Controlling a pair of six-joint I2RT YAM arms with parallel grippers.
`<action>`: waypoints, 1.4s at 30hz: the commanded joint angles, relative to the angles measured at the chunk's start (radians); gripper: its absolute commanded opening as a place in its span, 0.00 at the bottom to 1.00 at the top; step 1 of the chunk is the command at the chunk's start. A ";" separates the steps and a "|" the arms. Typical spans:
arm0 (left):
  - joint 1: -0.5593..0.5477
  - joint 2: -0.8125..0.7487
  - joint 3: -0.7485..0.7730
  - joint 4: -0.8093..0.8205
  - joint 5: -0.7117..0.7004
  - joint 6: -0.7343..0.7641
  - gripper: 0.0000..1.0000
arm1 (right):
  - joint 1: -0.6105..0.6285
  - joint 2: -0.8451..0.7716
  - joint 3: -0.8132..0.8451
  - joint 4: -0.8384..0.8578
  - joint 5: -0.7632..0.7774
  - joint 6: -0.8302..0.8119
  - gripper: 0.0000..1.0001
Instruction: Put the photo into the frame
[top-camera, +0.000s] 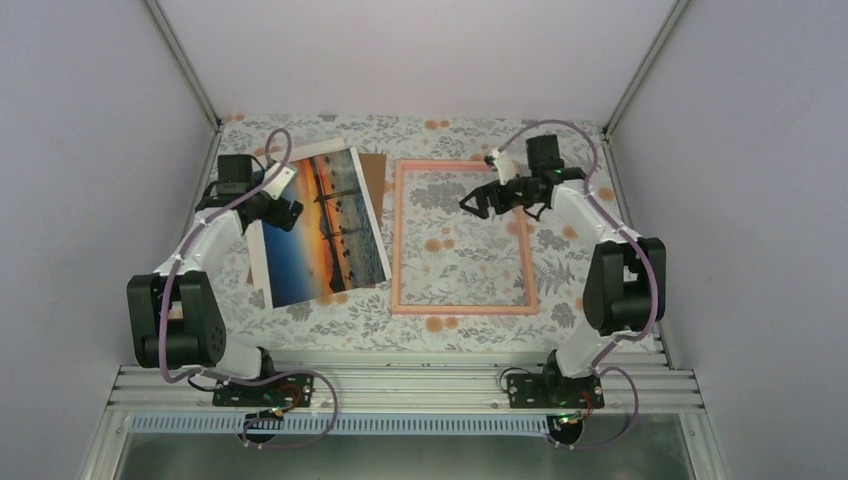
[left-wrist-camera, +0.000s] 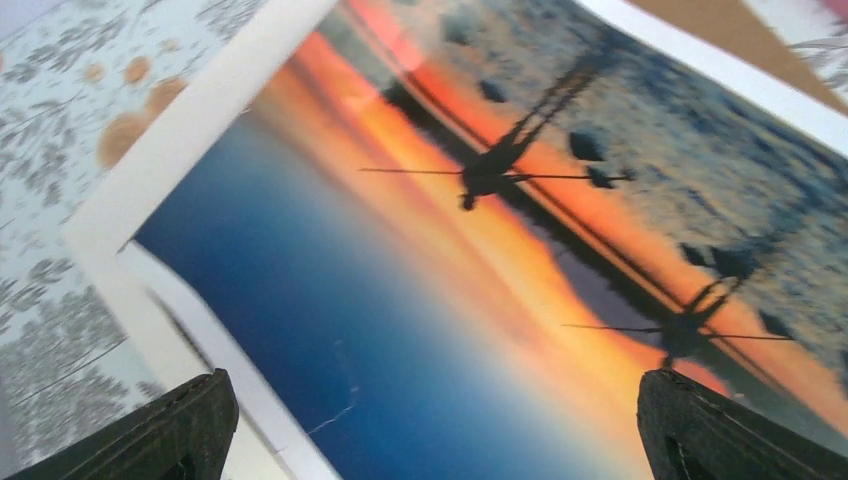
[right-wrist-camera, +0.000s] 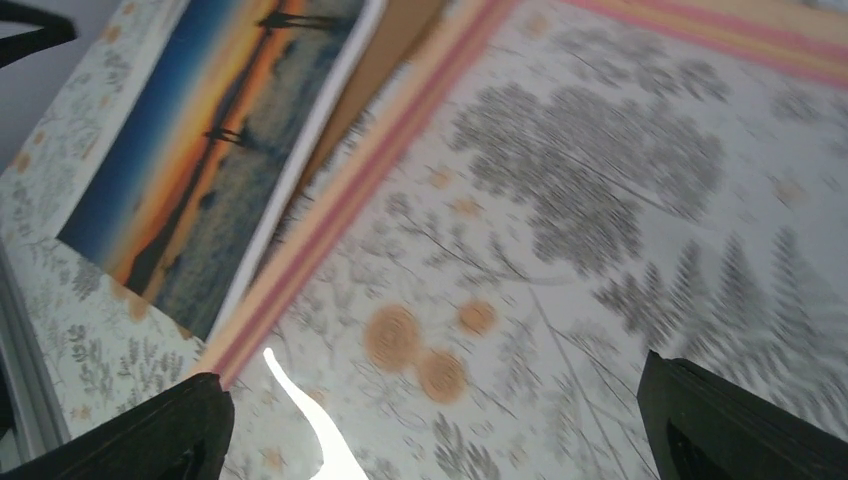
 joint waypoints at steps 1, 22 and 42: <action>0.096 0.026 0.049 -0.050 0.045 0.046 1.00 | 0.111 0.008 0.065 0.073 -0.037 -0.022 1.00; 0.543 0.404 0.149 -0.092 0.442 -0.312 0.56 | 0.559 0.346 0.277 0.371 0.058 0.256 0.75; 0.554 0.582 0.158 -0.007 0.650 -0.357 0.37 | 0.594 0.654 0.429 0.469 0.234 0.372 0.55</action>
